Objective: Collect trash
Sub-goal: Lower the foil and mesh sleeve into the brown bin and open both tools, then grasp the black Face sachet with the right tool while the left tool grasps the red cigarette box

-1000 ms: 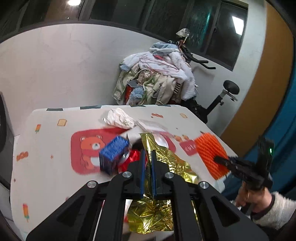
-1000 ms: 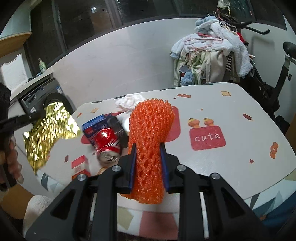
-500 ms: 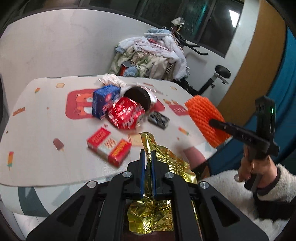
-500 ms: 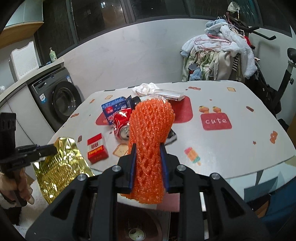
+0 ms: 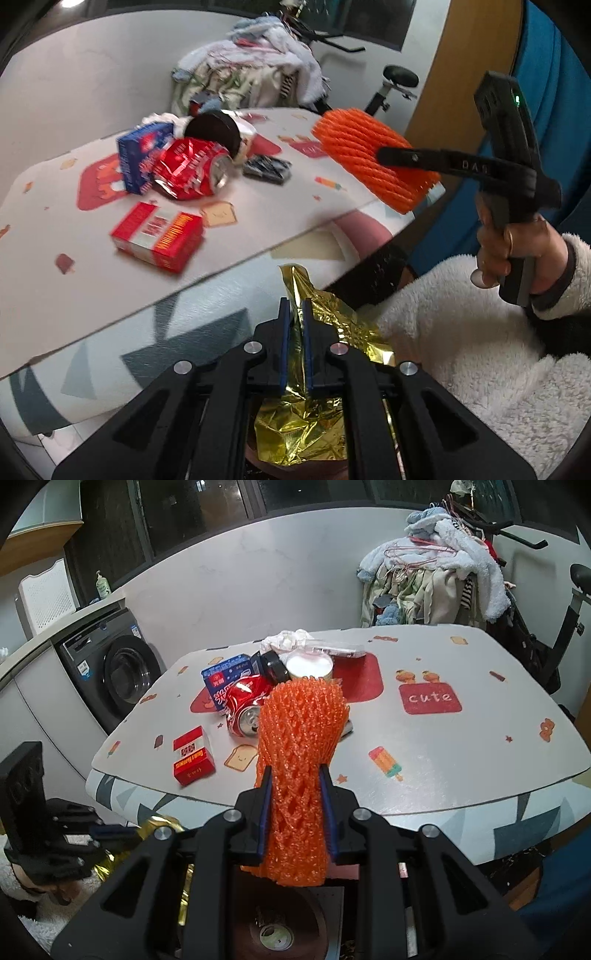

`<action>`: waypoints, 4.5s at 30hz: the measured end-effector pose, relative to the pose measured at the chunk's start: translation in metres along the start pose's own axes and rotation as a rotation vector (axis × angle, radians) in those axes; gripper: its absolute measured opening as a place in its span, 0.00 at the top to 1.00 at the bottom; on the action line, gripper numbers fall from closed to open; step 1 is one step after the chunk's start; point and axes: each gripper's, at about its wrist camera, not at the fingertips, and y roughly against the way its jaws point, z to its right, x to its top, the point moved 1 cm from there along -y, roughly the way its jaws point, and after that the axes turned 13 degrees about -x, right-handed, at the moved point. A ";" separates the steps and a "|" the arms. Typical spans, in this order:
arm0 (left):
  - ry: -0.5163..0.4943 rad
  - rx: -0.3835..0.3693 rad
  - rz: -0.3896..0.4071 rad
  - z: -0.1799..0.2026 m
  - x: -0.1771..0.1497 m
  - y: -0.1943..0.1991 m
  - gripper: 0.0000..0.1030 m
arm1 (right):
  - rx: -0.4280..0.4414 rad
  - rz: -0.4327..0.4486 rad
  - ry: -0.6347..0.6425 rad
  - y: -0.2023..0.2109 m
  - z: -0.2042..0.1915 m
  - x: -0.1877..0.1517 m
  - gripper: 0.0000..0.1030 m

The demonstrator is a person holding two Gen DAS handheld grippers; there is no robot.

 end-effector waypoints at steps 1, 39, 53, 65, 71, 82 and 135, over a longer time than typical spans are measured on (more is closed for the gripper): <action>0.015 0.000 -0.008 -0.001 0.000 -0.003 0.69 | 0.004 -0.006 0.001 -0.002 -0.001 -0.002 0.75; 0.064 0.315 0.094 -0.028 -0.038 0.039 0.07 | 0.085 -0.466 0.414 -0.074 -0.082 -0.132 0.71; 0.131 0.307 0.101 -0.041 -0.040 0.041 0.07 | 0.021 -0.362 0.383 -0.062 -0.076 -0.119 0.10; 0.149 0.330 0.102 -0.046 -0.040 0.040 0.07 | -0.025 -0.248 0.244 -0.045 -0.052 -0.096 0.06; 0.155 0.341 0.101 -0.047 -0.040 0.039 0.07 | -0.050 -0.244 0.201 -0.044 -0.043 -0.093 0.06; 0.143 0.323 0.117 -0.052 -0.022 0.047 0.07 | -0.107 -0.195 0.171 -0.044 -0.026 -0.055 0.06; 0.426 0.323 -0.066 -0.139 0.082 -0.043 0.40 | -0.046 -0.116 0.156 -0.084 -0.009 0.012 0.58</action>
